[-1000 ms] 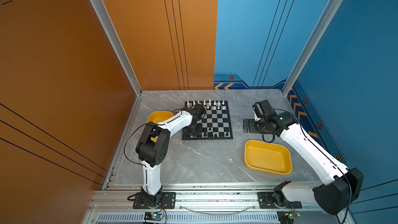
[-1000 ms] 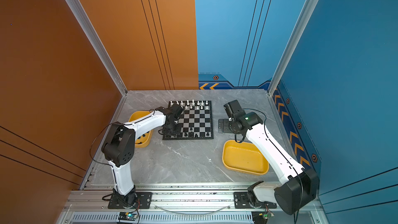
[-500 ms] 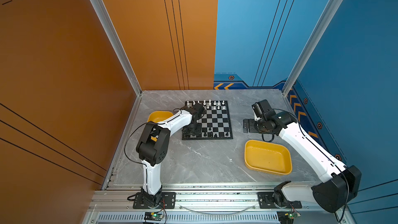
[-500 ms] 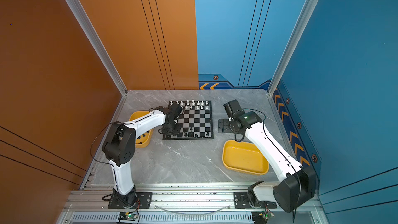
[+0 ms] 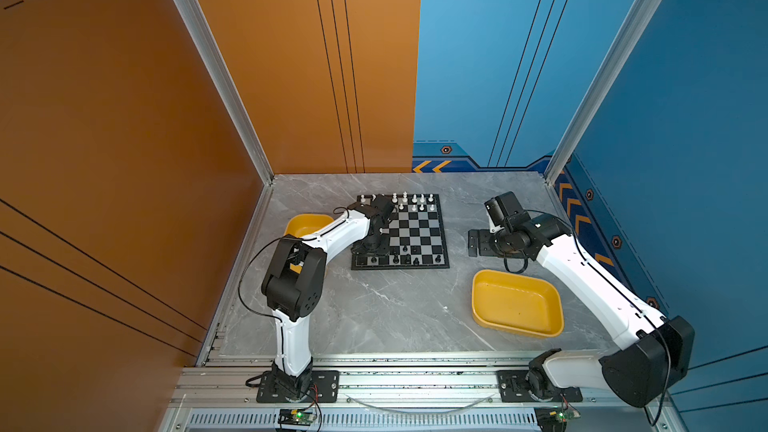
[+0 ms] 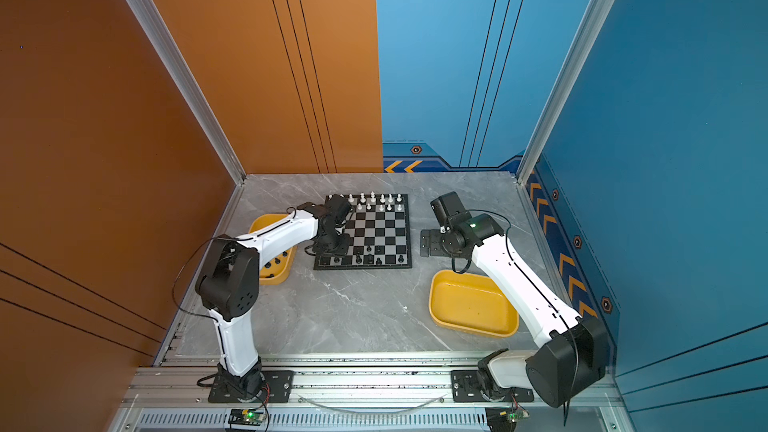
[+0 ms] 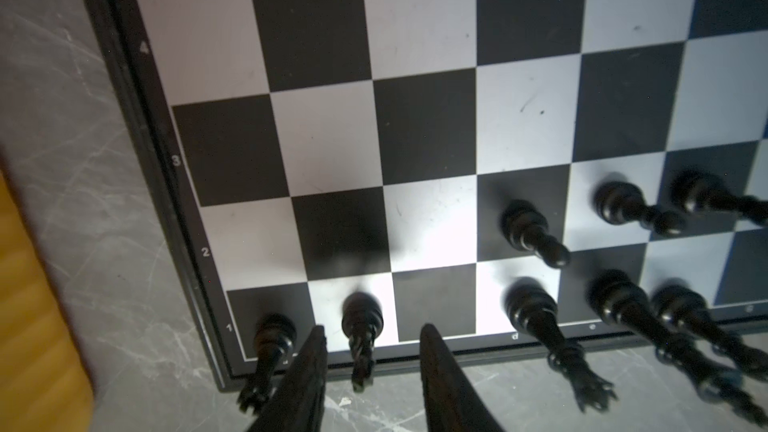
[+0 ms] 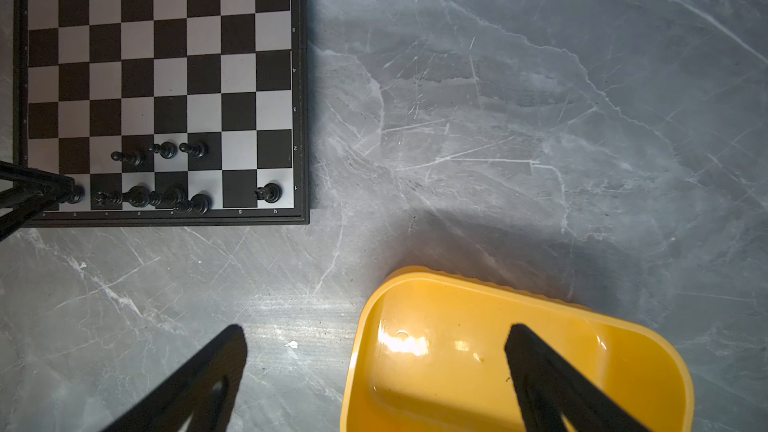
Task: Set up the chess pieces on the board
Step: 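Lower the black knight onto the square beside the corner rook, then open the left gripper and lift it off the placed knight, then move the left gripper back over the tray and lower toward another black piece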
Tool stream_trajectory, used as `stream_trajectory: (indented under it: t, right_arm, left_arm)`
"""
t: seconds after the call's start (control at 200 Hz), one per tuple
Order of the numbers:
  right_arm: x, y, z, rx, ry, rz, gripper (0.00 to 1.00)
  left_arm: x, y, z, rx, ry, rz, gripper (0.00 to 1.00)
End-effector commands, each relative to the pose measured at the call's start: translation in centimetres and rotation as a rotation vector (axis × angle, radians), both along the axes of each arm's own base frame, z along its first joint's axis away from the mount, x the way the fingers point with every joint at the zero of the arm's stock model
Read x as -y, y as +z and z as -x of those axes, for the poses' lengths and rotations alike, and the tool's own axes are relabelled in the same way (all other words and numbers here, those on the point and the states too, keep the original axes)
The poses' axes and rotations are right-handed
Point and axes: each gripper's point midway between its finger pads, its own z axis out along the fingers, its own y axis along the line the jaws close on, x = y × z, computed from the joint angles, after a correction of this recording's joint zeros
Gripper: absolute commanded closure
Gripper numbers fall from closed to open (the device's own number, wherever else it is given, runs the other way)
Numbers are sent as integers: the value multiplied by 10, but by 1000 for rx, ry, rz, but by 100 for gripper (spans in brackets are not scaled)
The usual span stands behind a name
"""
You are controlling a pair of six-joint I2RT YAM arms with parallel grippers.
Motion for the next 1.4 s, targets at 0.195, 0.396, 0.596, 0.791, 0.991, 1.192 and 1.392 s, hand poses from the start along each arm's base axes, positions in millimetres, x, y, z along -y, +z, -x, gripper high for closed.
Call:
stream_trajectory:
  t: [0.195, 0.396, 0.596, 0.791, 0.991, 1.192, 1.392]
  right_arm:
    - [-2, 7, -4, 7, -5, -14, 0]
    - [-4, 7, -6, 5, 0, -14, 0]
    - [-5, 8, -7, 9, 3, -15, 0]
    - [-8, 8, -12, 14, 10, -20, 0]
    - [-18, 9, -24, 21, 30, -32, 0]
    - [-35, 7, -38, 21, 61, -41, 0]
    - [-53, 3, -50, 13, 88, -45, 0]
  left_arm:
    - [-3, 12, 1, 2, 6, 25, 72]
    - [-4, 13, 1, 1, 10, 24, 77]
    - [-7, 26, -1, 27, 15, 23, 70]
    - [-17, 59, -10, 103, 57, 51, 61]
    - [-64, 95, -16, 186, 180, 85, 59]
    - [-149, 82, 10, 151, 382, 58, 60]
    - [-203, 60, 38, 93, 505, 15, 62]
